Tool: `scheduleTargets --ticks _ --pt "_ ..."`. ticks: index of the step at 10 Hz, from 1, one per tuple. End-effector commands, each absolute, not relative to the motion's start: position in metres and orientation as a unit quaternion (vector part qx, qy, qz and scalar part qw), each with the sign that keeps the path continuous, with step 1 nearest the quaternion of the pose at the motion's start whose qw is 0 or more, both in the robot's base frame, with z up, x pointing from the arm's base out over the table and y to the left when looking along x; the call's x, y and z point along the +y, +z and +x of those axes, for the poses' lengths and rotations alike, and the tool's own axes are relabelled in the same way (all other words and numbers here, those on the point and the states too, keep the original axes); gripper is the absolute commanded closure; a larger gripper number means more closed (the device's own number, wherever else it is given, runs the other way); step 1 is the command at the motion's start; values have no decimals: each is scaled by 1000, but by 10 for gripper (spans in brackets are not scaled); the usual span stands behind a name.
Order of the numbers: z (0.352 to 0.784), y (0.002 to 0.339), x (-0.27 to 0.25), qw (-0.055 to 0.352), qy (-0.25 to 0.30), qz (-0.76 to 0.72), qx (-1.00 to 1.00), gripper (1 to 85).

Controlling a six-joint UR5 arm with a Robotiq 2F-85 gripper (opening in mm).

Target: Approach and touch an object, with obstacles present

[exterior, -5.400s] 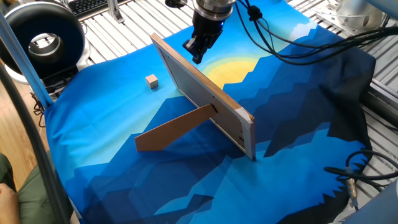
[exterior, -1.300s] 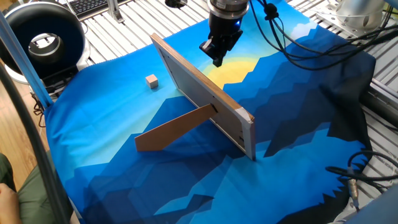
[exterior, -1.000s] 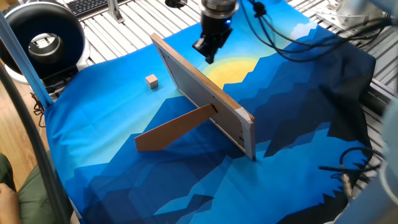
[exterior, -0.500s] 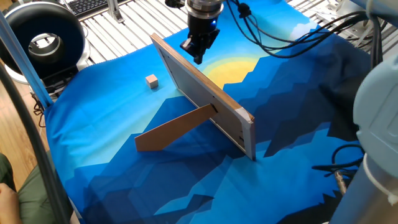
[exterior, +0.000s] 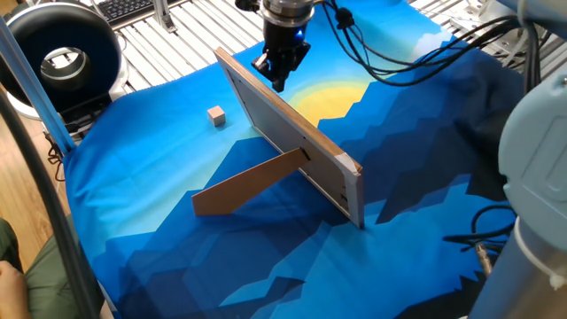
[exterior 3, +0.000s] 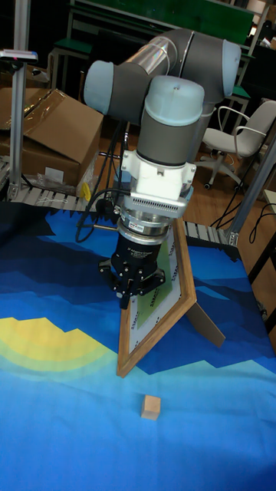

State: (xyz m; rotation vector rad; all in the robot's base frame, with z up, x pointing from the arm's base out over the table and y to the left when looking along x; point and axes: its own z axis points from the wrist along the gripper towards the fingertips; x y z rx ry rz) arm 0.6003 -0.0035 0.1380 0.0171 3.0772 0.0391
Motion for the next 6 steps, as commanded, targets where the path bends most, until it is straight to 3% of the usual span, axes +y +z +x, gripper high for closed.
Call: scheduleTargets --ticks 1,4,6 --pt "631 130 -21 22 -20 -14 999 847" --pt "689 114 -11 25 -35 -38 998 847" --pt "704 113 -4 26 -47 -45 998 847"
